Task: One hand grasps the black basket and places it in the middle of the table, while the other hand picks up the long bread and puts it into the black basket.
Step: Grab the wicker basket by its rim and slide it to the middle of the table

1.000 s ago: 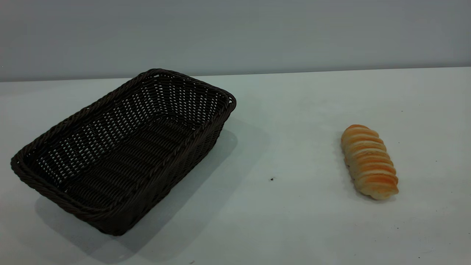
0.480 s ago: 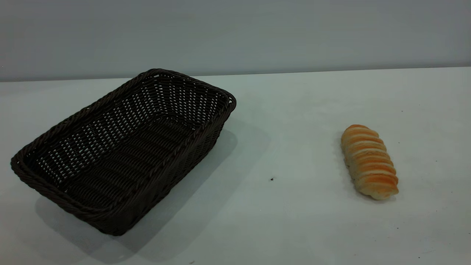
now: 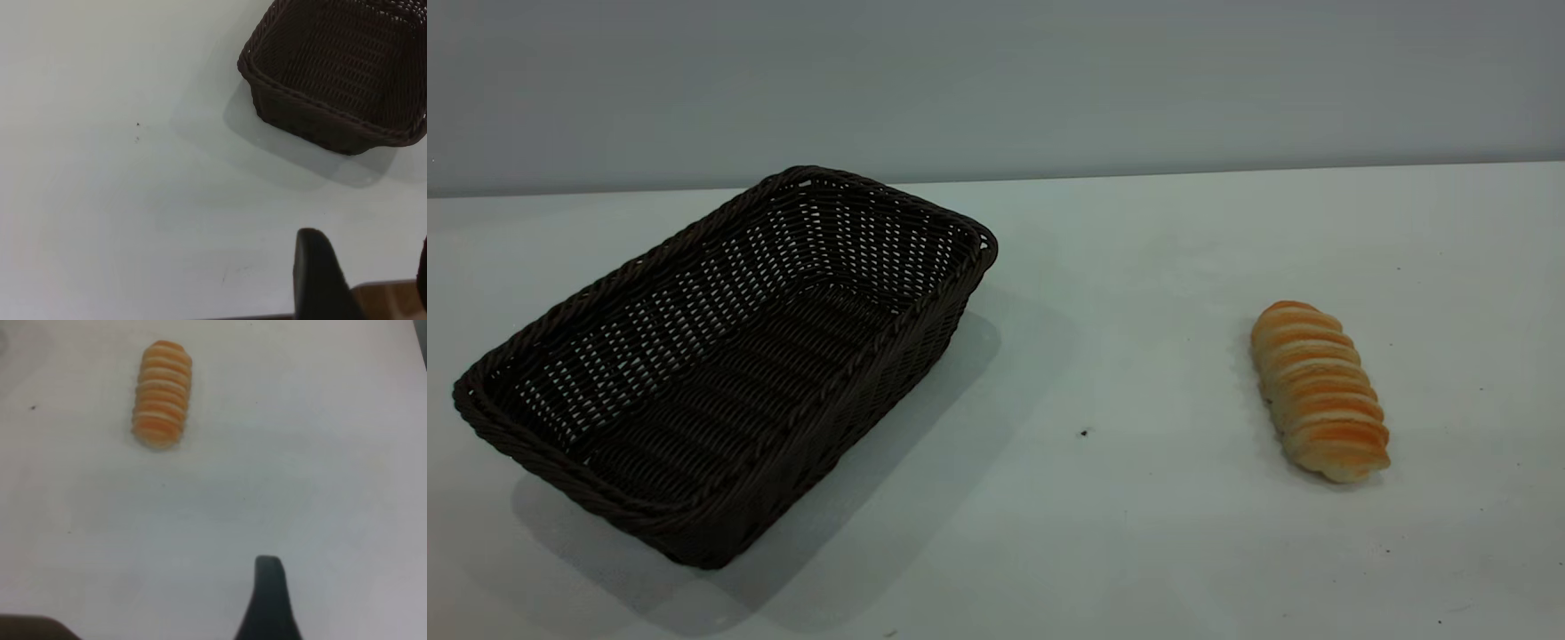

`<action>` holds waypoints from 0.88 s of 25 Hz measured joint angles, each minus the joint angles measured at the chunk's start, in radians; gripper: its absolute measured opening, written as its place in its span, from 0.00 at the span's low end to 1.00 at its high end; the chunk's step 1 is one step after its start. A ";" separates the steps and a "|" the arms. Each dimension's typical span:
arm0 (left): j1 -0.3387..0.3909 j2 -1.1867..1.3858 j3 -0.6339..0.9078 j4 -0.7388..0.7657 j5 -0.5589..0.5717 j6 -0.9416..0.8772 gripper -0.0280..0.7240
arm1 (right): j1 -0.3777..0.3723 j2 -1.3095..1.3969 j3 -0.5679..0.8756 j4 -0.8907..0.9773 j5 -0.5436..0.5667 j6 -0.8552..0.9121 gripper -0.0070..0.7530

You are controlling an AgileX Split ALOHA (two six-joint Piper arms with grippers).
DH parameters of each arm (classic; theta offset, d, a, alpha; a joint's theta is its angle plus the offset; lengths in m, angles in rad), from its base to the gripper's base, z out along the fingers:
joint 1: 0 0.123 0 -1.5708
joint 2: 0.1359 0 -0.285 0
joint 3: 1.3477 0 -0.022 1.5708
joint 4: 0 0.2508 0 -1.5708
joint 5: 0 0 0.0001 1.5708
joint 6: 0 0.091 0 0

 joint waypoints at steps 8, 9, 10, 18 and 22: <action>0.000 0.000 0.000 0.000 0.000 0.000 0.60 | 0.000 0.000 0.000 0.001 0.000 0.000 0.78; 0.000 0.000 0.000 0.000 0.000 0.000 0.60 | 0.000 0.000 0.000 0.004 0.000 0.000 0.78; 0.000 0.000 0.000 0.000 0.000 0.000 0.60 | 0.000 0.000 0.000 0.008 0.000 0.000 0.78; 0.000 0.000 0.000 -0.003 0.000 -0.041 0.60 | 0.000 0.000 0.000 0.067 0.000 0.000 0.78; 0.000 0.000 -0.003 -0.003 -0.007 -0.133 0.60 | 0.000 0.000 0.000 0.085 -0.002 0.016 0.78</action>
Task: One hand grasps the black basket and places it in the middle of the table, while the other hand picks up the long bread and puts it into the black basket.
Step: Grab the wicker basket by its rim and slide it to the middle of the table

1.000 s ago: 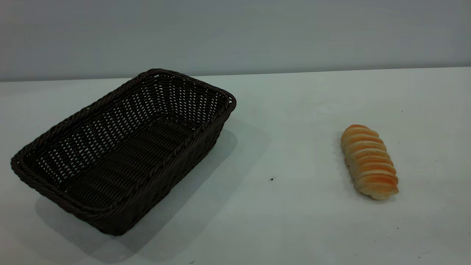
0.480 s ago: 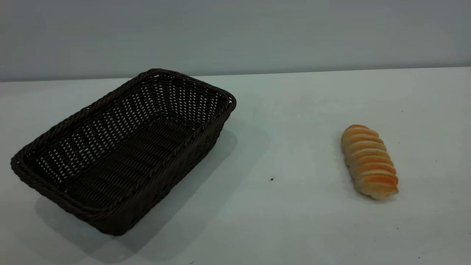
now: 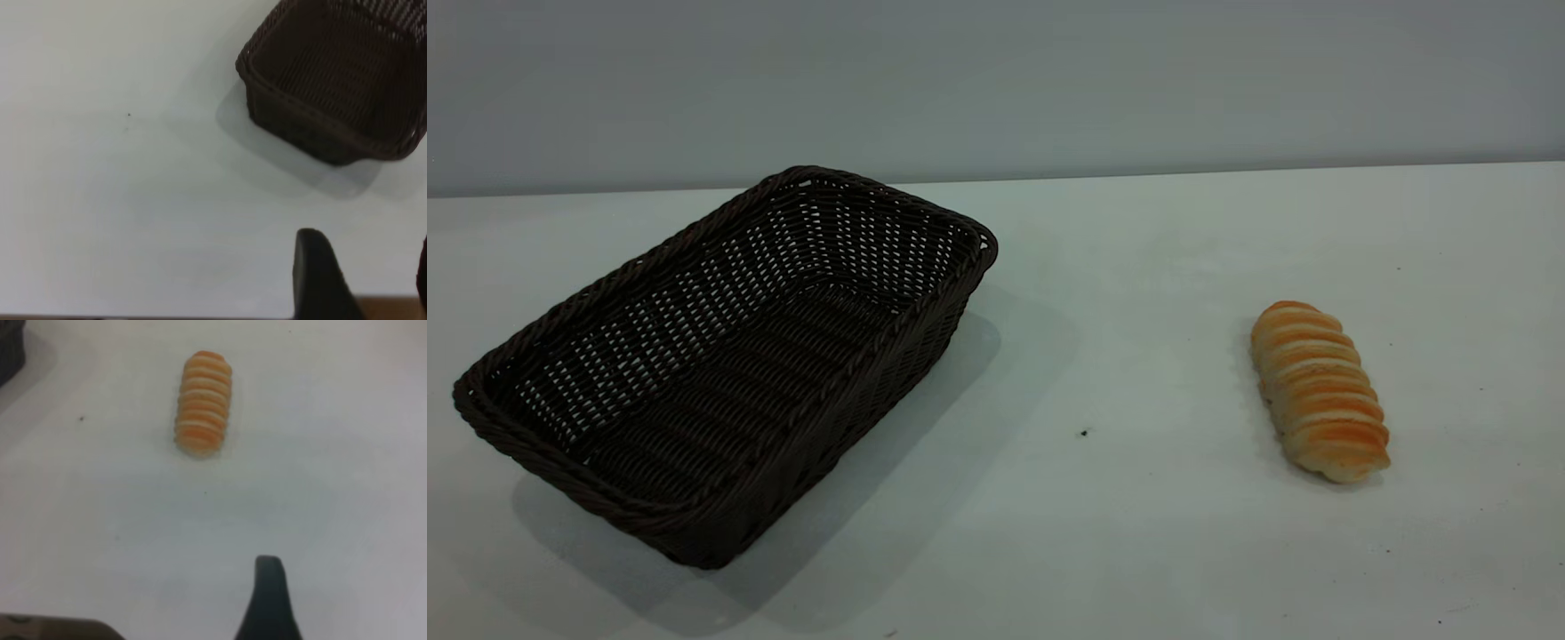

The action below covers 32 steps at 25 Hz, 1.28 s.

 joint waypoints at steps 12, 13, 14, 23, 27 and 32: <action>0.000 0.158 -0.001 -0.001 -0.347 -0.395 0.60 | 0.000 0.032 0.008 -0.126 -0.225 0.406 0.75; 0.000 0.201 -0.001 -0.001 -0.382 -0.396 0.60 | 0.000 0.050 0.016 -0.112 -0.272 0.414 0.74; 0.000 0.238 -0.001 -0.001 -0.410 -0.397 0.60 | 0.000 0.081 0.025 -0.093 -0.316 0.417 0.74; 0.000 0.630 -0.001 0.026 -0.658 -0.540 0.60 | 0.032 0.483 0.047 -0.009 -0.636 0.408 0.71; 0.000 0.841 -0.001 0.051 -0.766 -0.625 0.65 | 0.034 0.659 0.047 -0.006 -0.728 0.398 0.71; 0.000 1.100 -0.001 0.098 -0.880 -0.688 0.68 | 0.034 0.827 0.047 -0.006 -0.819 0.354 0.71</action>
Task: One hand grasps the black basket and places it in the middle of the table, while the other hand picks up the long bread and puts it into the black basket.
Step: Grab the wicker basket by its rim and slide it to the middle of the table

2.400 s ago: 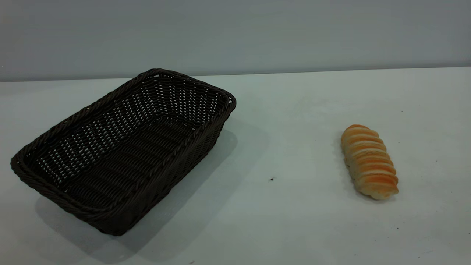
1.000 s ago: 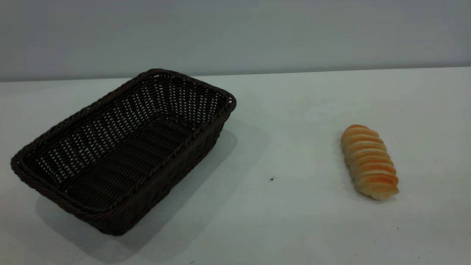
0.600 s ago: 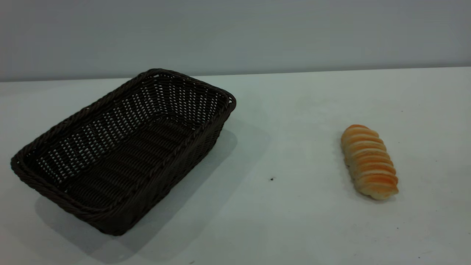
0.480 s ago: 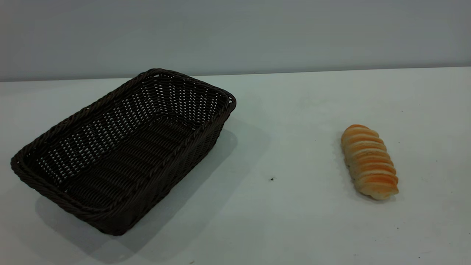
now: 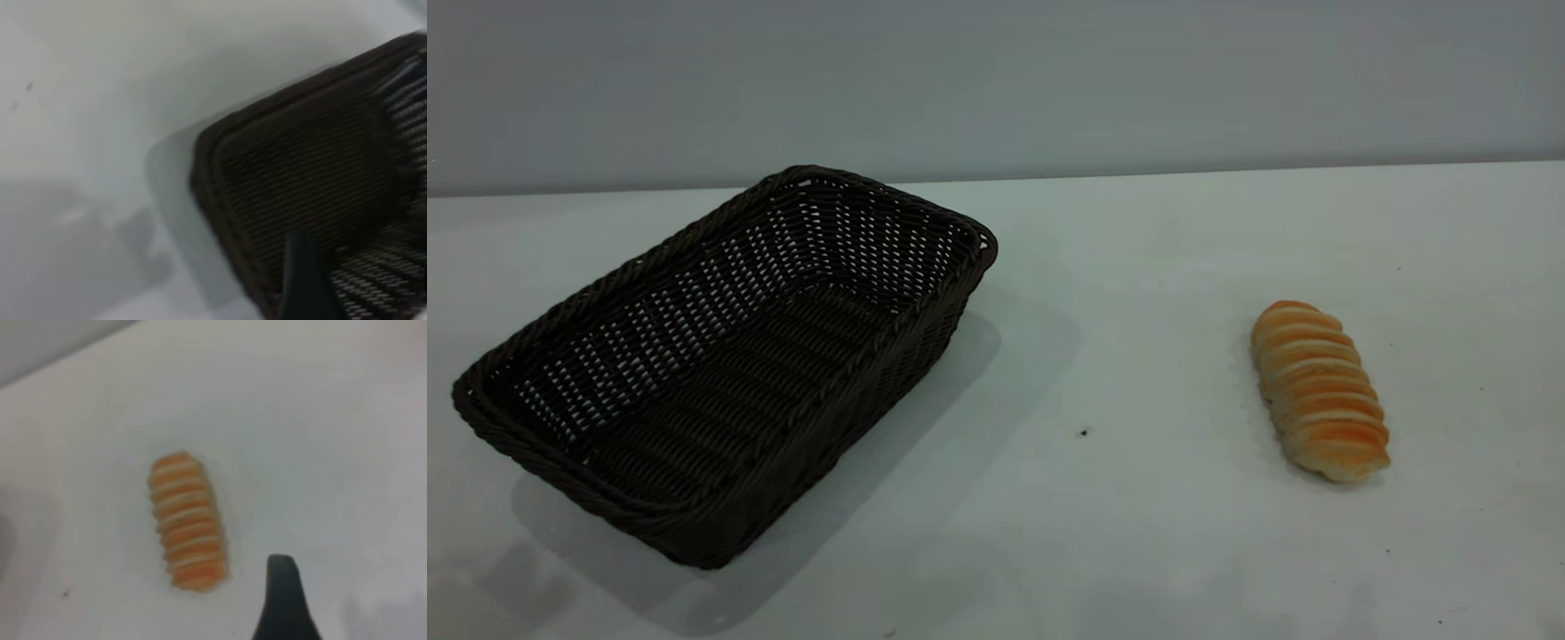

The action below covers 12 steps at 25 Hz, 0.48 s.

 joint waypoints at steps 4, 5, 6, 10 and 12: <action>0.000 0.191 0.000 0.006 -0.061 -0.078 0.69 | 0.000 0.116 0.000 0.000 -0.074 -0.011 0.71; 0.000 0.232 0.000 0.006 -0.082 -0.103 0.69 | 0.000 0.143 0.000 0.000 -0.087 -0.017 0.71; 0.000 0.266 0.000 0.006 -0.098 -0.133 0.69 | 0.000 0.164 0.000 0.000 -0.097 -0.027 0.71; 0.000 0.341 -0.001 0.006 -0.140 -0.199 0.69 | 0.000 0.237 0.000 0.000 -0.131 -0.054 0.71; 0.000 0.363 -0.001 0.005 -0.170 -0.220 0.69 | 0.000 0.260 0.000 0.000 -0.146 -0.056 0.71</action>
